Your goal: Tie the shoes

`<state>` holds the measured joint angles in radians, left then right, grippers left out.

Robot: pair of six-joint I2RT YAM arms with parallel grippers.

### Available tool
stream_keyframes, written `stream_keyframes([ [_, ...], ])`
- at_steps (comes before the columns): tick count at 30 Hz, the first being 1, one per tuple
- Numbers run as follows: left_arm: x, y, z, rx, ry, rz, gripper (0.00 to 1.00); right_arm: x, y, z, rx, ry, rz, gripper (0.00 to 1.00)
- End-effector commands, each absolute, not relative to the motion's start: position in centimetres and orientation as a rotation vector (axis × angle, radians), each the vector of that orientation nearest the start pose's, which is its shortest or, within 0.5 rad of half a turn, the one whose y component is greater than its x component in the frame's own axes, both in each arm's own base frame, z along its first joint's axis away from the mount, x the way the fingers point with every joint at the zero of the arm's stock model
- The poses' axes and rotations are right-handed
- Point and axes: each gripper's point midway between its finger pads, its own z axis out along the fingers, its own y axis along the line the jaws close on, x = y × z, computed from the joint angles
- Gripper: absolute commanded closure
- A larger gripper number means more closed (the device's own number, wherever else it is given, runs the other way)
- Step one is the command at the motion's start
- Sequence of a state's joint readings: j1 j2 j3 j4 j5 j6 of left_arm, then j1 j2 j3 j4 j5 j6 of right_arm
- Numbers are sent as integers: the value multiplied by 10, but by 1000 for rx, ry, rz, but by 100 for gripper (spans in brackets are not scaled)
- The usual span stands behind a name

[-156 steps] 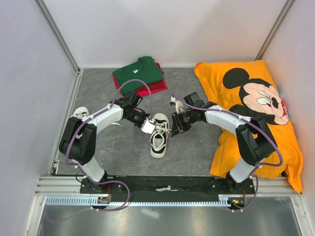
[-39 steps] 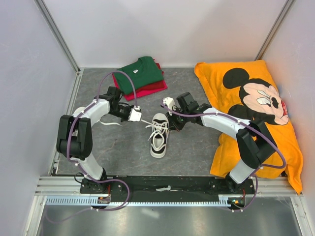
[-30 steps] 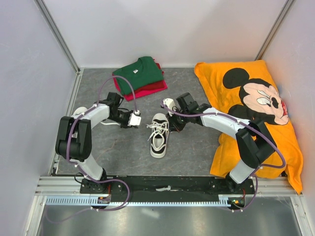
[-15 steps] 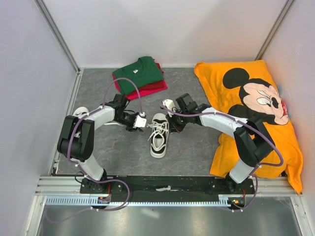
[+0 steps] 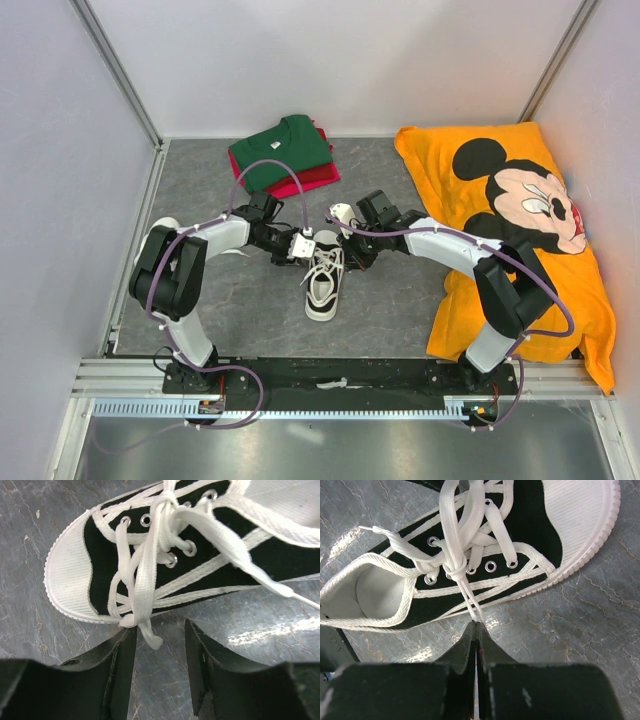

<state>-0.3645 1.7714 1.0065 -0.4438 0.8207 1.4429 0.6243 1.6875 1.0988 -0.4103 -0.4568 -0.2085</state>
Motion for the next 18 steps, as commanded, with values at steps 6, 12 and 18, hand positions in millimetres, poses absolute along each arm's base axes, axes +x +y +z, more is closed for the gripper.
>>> stream_keyframes([
  [6, 327, -224, 37, 1942, 1360, -554, 88, 276, 278, 75, -1241, 2268, 707, 100],
  [12, 330, -207, 59, 1899, 1370, -508, 98, 276, 268, 75, -1261, 2290, 651, 100],
  [18, 330, -188, 71, 1894, 1363, -462, 98, 277, 262, 76, -1275, 2296, 610, 100],
])
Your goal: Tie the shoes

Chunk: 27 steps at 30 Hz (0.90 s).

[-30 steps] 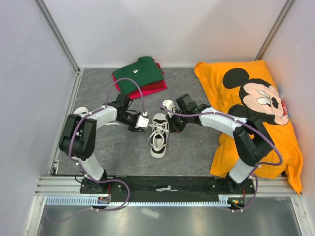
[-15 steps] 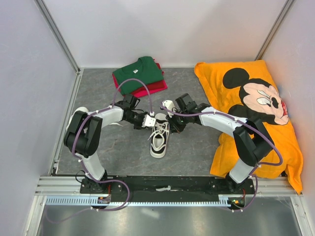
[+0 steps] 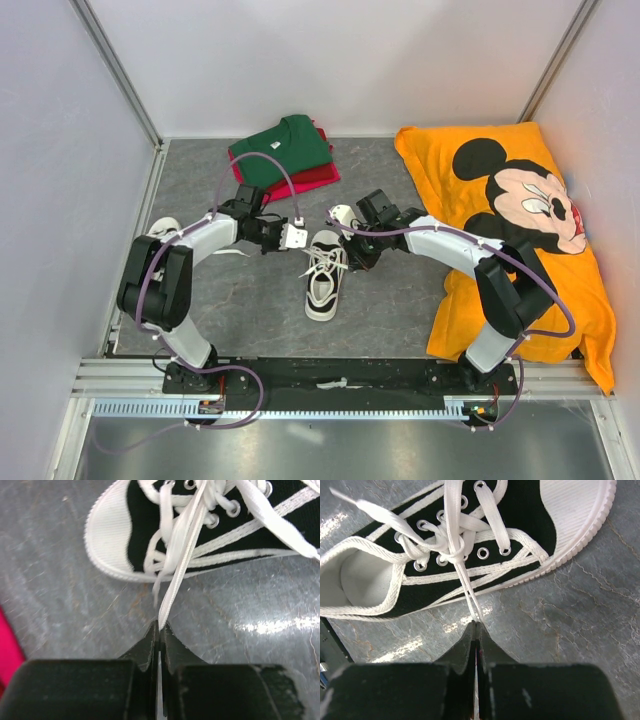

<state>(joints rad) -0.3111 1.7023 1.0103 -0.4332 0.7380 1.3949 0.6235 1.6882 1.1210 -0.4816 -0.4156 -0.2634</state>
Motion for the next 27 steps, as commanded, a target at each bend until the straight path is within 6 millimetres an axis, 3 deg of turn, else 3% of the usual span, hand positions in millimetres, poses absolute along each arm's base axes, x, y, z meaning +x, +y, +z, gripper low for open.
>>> stream_keyframes([
  [1, 332, -184, 73, 1889, 1363, -454, 98, 277, 261, 76, -1277, 2299, 605, 100],
  [14, 324, -157, 72, 1907, 1378, -438, 99, 268, 245, 67, -1337, 2326, 537, 100],
  [27, 320, -155, 64, 1919, 1383, -454, 98, 269, 233, 56, -1351, 2359, 501, 100],
])
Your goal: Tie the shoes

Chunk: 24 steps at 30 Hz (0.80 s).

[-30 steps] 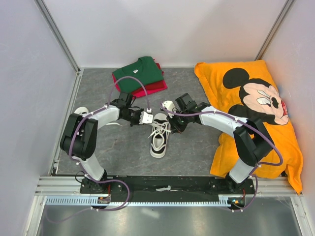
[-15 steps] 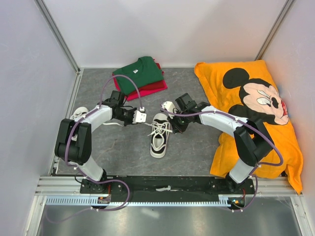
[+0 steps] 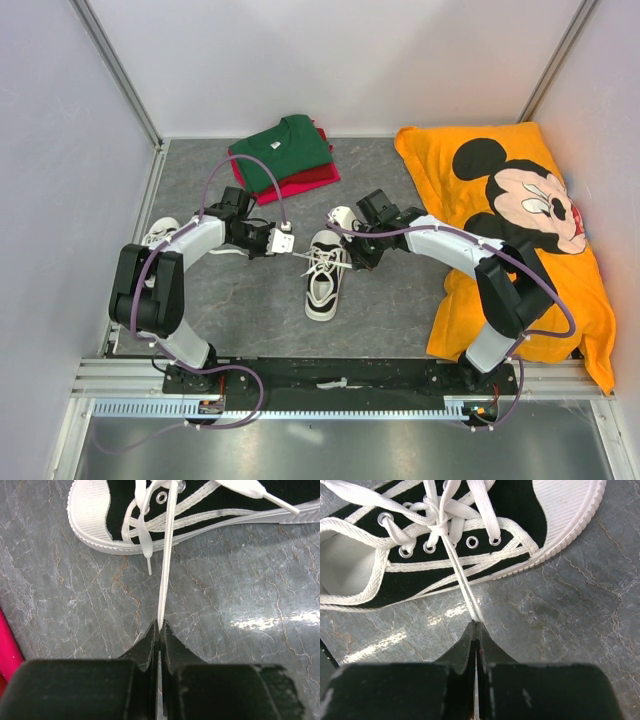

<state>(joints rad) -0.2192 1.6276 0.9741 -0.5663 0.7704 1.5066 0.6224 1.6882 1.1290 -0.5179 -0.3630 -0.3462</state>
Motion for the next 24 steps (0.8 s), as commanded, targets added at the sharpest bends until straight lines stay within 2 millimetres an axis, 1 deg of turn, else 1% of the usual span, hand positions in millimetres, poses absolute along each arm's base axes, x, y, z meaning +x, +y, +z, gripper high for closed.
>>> stream_keyframes([
  [1, 321, -155, 64, 1920, 1380, -455, 98, 269, 233, 56, -1352, 2362, 503, 100],
  [4, 319, -156, 63, 1920, 1375, -465, 98, 270, 237, 55, -1342, 2365, 525, 100],
  [6, 319, -157, 63, 1917, 1376, -469, 98, 274, 241, 58, -1325, 2357, 535, 100],
  [7, 318, -158, 62, 1918, 1380, -476, 98, 272, 245, 58, -1332, 2351, 569, 100],
  [9, 317, -160, 65, 1917, 1373, -482, 99, 272, 256, 67, -1337, 2322, 639, 100],
  [10, 315, -165, 67, 1913, 1369, -498, 96, 272, 261, 72, -1339, 2303, 668, 100],
  [11, 315, -167, 75, 1903, 1360, -495, 89, 274, 270, 84, -1340, 2268, 718, 98],
  [12, 313, -170, 79, 1896, 1359, -499, 80, 275, 274, 90, -1332, 2255, 733, 77],
  [13, 311, -176, 87, 1872, 1370, -514, 65, 281, 280, 105, -1310, 2219, 747, 67],
  [14, 311, -179, 99, 1851, 1365, -508, 59, 283, 284, 114, -1302, 2193, 763, 58],
  [15, 310, -181, 107, 1829, 1368, -509, 52, 286, 286, 123, -1288, 2170, 761, 42],
  [16, 309, -181, 113, 1798, 1397, -519, 44, 289, 288, 140, -1265, 2131, 758, 35],
  [18, 306, -178, 123, 1773, 1430, -500, 41, 293, 287, 154, -1240, 2108, 733, 21],
  [19, 305, -174, 123, 1775, 1455, -490, 39, 294, 285, 165, -1225, 2084, 723, 18],
  [20, 302, -173, 124, 1776, 1471, -493, 39, 295, 282, 170, -1213, 2083, 714, 14],
  [21, 293, -170, 122, 1771, 1512, -520, 38, 296, 278, 173, -1201, 2083, 694, 7],
  [22, 286, -169, 117, 1776, 1541, -528, 34, 294, 274, 178, -1190, 2076, 684, 4],
  [24, 273, -172, 111, 1779, 1602, -543, 32, 295, 265, 180, -1163, 2089, 650, 2],
])
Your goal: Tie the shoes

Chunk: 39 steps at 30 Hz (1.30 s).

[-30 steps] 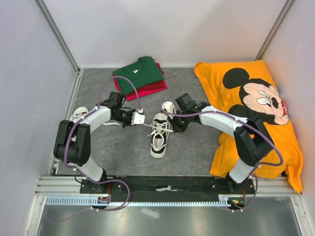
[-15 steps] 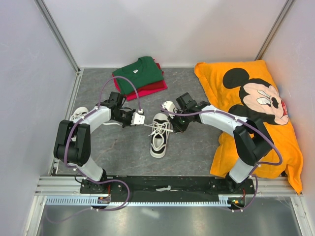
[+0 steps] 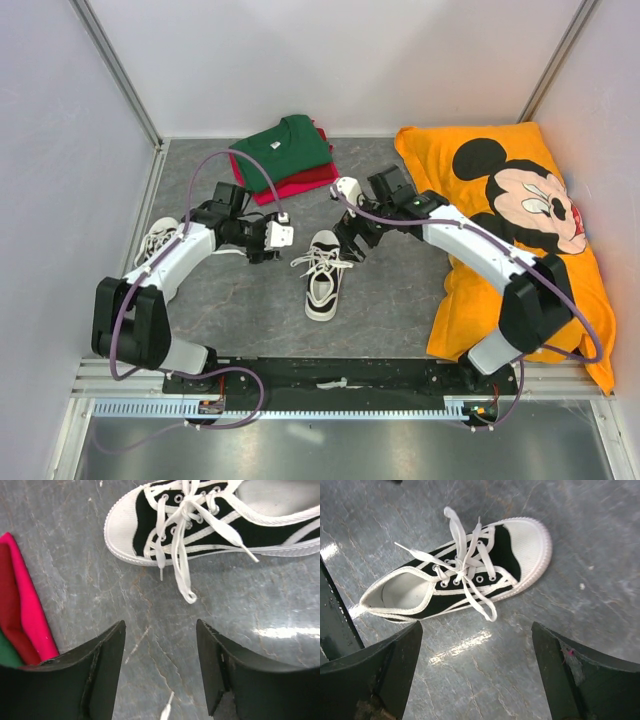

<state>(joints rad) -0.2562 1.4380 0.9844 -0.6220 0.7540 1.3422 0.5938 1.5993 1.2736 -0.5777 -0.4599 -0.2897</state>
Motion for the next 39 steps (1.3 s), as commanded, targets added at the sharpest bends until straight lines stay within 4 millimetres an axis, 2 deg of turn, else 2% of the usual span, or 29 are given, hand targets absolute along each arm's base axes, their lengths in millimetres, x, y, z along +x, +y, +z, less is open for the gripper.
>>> stream_keyframes([
  [1, 267, -169, 103, 1774, 1651, -542, 31, 293, 257, 182, -1144, 2098, 636, 2],
  [2, 264, -171, 102, 1749, 1679, -559, 30, 293, 252, 183, -1131, 2102, 625, 2],
  [3, 261, -175, 105, 1661, 1750, -599, 18, 293, 246, 184, -1109, 2107, 615, 2],
  [4, 255, -178, 105, 1627, 1777, -620, 11, 292, 237, 186, -1080, 2110, 598, 2],
  [6, 243, -187, 98, 1580, 1867, -649, 7, 288, 227, 188, -1037, 2120, 576, 2],
  [7, 241, -184, 87, 1586, 1902, -598, 7, 287, 217, 179, -1006, 2157, 555, 2],
  [9, 233, -191, 78, 1578, 1940, -578, 6, 282, 208, 176, -961, 2180, 545, 2],
  [10, 236, -189, 72, 1549, 1962, -544, 6, 280, 199, 167, -935, 2214, 535, 2],
  [13, 235, -195, 88, 1414, 2023, -601, 2, 279, 181, 167, -816, 2232, 511, 2],
  [16, 244, -197, 126, 1213, 2066, -607, 1, 282, 158, 173, -684, 2231, 479, 2],
  [18, 250, -192, 162, 1057, 2084, -605, 1, 282, 139, 174, -588, 2241, 444, 2],
  [20, 252, -179, 184, 923, 2120, -590, 1, 278, 129, 175, -521, 2242, 439, 2],
  [21, 260, -171, 197, 853, 2121, -547, 1, 274, 121, 178, -477, 2231, 430, 2],
  [22, 262, -165, 202, 792, 2138, -539, 1, 271, 115, 177, -442, 2237, 421, 2],
  [25, 263, -138, 211, 567, 2194, -510, 1, 267, 99, 183, -369, 2220, 354, 2],
  [29, 257, -109, 209, 352, 2207, -461, 1, 260, 96, 201, -397, 2163, 346, 2],
  [33, 246, -91, 203, 249, 2210, -444, 1, 250, 102, 211, -474, 2148, 390, 2],
  [34, 244, -88, 207, 243, 2188, -428, 1, 250, 102, 212, -470, 2154, 390, 2],
  [39, 244, -78, 207, 208, 2184, -381, 1, 249, 100, 213, -463, 2166, 380, 2],
])
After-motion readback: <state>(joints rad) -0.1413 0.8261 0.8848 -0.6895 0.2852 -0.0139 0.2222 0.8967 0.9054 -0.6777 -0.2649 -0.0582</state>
